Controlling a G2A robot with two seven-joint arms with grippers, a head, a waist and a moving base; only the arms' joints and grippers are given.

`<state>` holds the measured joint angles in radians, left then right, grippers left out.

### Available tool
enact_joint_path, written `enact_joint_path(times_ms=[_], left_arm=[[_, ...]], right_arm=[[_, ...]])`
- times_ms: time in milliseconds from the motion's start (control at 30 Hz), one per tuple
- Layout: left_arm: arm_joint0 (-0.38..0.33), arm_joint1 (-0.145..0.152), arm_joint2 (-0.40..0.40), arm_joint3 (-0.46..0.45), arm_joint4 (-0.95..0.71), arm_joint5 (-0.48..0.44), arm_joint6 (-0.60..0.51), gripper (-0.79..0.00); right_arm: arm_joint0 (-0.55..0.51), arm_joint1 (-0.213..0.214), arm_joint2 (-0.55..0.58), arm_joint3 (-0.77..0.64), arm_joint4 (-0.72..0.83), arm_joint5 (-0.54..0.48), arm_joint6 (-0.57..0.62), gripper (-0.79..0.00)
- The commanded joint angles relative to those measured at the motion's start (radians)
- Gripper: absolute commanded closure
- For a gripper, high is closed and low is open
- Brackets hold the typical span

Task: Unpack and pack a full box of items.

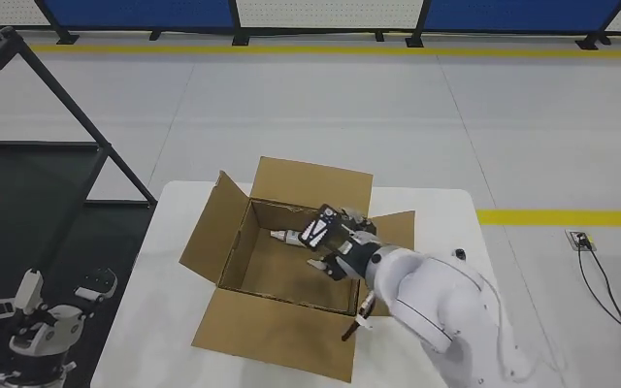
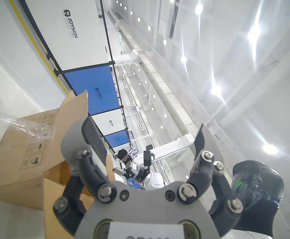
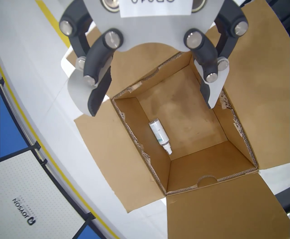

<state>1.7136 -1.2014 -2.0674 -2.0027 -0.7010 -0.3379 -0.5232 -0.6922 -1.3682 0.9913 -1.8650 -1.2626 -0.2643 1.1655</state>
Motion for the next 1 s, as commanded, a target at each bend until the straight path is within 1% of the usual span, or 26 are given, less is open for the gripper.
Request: enact_joint_path(times_ms=[0, 133, 233, 400, 633, 800, 867, 900, 967], left_arm=[[0.003, -0.001, -0.007, 0.002, -0.007, -0.001, -0.002, -0.785], [0.008, -0.002, -0.019, 0.002, -0.019, -0.003, -0.007, -0.785], [0.012, -0.003, -0.022, 0.001, -0.023, -0.003, -0.009, -0.785], [0.005, -0.004, -0.02, 0.003, -0.019, 0.005, -0.013, -0.785], [0.001, -0.006, -0.02, 0.007, -0.019, 0.01, -0.014, -0.785], [-0.007, -0.007, 0.013, 0.015, -0.007, 0.02, -0.021, -0.785], [-0.016, -0.007, 0.026, 0.013, 0.0, 0.024, -0.025, -0.785], [-0.021, -0.007, 0.031, 0.01, 0.005, 0.026, -0.028, -0.785], [-0.027, -0.007, 0.036, 0.004, 0.014, 0.03, -0.03, -0.785]], right_arm=[[0.088, -0.018, -0.059, 0.109, 0.028, 0.025, 0.015, -0.785], [0.227, -0.061, -0.158, 0.321, 0.091, 0.065, 0.015, -0.785], [0.306, -0.095, -0.23, 0.467, 0.148, 0.058, 0.008, -0.785], [0.392, -0.149, -0.332, 0.642, 0.187, 0.065, -0.002, -0.785], [0.392, -0.149, -0.332, 0.642, 0.187, 0.065, -0.002, -0.785], [0.392, -0.149, -0.332, 0.642, 0.187, 0.065, -0.002, -0.785], [0.371, -0.146, -0.322, 0.654, 0.17, 0.088, -0.04, -0.785], [0.365, -0.146, -0.323, 0.66, 0.164, 0.079, -0.053, -0.785], [0.365, -0.148, -0.33, 0.69, 0.158, 0.021, -0.092, -0.785]])
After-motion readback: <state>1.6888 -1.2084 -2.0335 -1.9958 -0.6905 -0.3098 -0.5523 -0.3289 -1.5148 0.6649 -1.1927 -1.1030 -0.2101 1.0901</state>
